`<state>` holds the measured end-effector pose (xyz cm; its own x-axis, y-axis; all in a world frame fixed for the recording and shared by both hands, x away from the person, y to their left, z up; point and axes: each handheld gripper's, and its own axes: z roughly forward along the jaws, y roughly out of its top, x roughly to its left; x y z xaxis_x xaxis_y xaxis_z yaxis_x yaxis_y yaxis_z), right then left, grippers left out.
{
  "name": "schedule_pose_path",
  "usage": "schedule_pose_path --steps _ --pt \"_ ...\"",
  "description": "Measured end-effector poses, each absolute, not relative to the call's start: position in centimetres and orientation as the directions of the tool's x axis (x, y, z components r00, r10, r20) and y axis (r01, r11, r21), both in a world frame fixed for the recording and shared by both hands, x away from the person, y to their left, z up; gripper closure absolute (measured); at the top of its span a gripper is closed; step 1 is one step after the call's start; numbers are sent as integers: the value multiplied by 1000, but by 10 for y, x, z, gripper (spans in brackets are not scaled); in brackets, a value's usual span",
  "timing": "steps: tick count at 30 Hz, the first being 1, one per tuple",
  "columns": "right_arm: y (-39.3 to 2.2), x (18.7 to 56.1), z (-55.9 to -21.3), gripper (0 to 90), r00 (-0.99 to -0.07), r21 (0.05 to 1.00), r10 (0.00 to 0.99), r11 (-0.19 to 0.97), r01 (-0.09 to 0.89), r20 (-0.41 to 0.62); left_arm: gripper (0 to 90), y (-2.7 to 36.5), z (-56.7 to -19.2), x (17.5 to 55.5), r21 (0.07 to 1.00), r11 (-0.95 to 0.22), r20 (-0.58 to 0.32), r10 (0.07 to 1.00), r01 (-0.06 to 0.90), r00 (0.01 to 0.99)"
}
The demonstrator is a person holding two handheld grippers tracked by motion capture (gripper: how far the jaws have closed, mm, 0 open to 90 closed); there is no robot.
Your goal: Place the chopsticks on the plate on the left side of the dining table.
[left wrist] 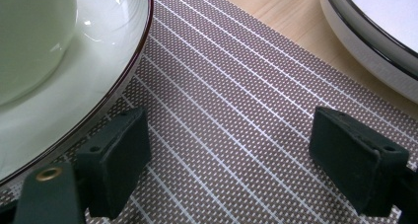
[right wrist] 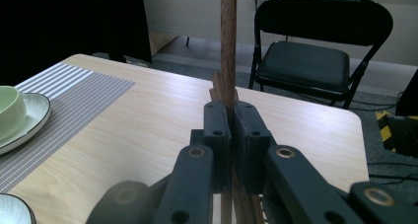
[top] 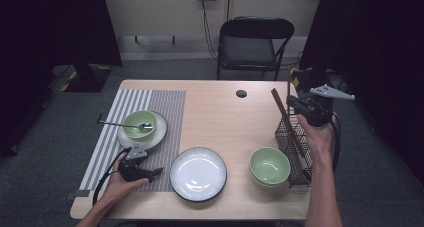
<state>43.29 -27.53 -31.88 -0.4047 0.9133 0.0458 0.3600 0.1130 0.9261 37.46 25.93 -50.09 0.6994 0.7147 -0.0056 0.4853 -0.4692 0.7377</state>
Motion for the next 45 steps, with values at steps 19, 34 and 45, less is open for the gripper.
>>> schedule_pose_path --steps 19,34,45 --pt "-261 428 -289 853 -438 944 899 154 292 -11 156 259 -501 375 736 -476 2 713 482 701" --pt "-247 431 -280 854 -459 949 888 146 278 -3 208 261 -499 375 734 -472 12 728 489 685" --pt "-225 431 -284 854 -528 951 846 96 294 78 230 258 -493 371 729 -455 -25 729 511 684"
